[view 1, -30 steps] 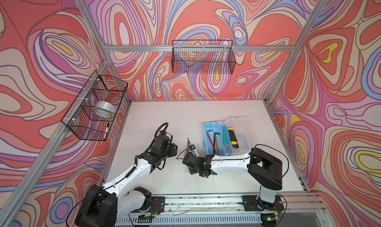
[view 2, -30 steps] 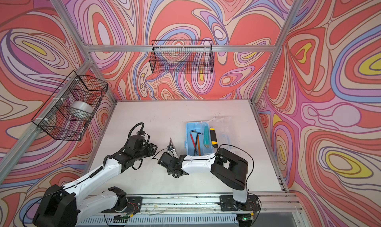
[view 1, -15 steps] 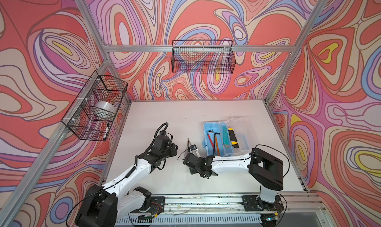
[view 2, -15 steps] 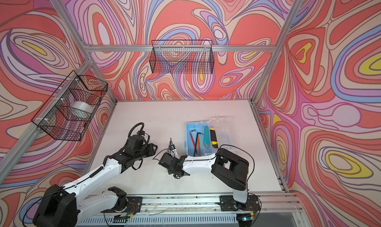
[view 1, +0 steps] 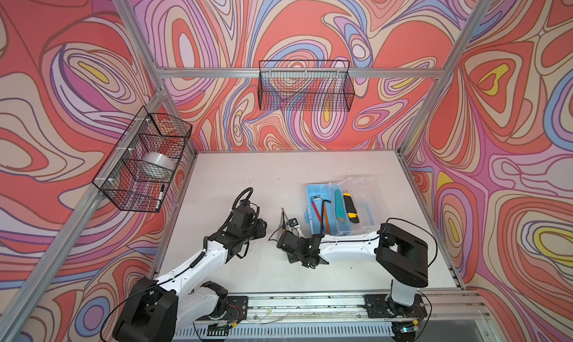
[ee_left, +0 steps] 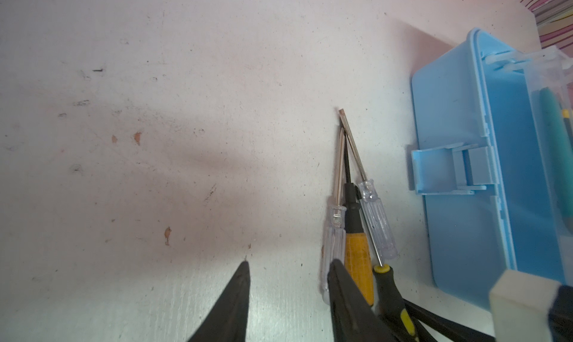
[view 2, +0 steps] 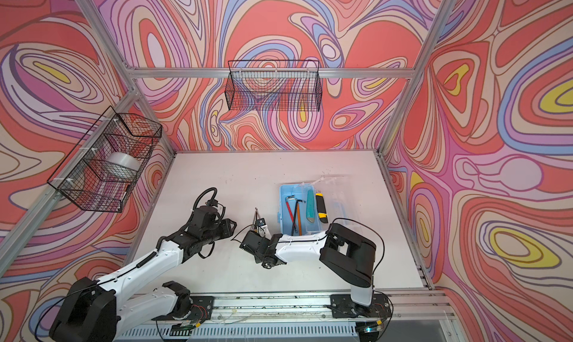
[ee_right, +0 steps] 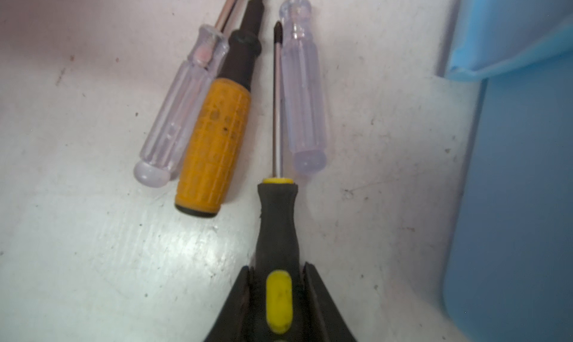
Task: Pack the tool kit
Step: 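Lower the right gripper and close it on the black-yellow screwdriver, then lift the black-yellow screwdriver with the right gripper over the clear tray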
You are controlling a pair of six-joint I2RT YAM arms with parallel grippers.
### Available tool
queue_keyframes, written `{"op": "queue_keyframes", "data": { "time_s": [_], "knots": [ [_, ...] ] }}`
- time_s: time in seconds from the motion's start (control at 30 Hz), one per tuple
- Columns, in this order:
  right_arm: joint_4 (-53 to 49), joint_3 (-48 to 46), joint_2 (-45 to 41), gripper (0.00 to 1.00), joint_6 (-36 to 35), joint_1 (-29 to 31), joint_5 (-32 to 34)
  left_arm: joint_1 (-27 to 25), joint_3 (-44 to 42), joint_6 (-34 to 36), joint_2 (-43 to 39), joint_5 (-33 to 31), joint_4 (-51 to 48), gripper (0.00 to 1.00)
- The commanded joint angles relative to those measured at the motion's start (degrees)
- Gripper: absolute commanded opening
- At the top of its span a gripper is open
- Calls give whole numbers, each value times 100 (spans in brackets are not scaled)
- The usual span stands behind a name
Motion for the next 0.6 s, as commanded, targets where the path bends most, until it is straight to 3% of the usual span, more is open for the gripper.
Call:
{"op": "queue_keyframes", "data": {
  "time_s": [0.0,0.17,0.33,0.57],
  "knots": [
    [-336,-37,-458,0,34,1,131,19,-1,-24,5,-12,84,42],
    [-635,-63,-1255,0,-124,8,236,17,-1,-25,19,-10,104,41],
    [-1558,45,-2303,0,-347,-97,896,20,-4,-52,121,67,200,41],
    [-2592,-110,-3903,0,-1027,-1398,1082,14,54,-39,197,167,270,41]
  ]
}}
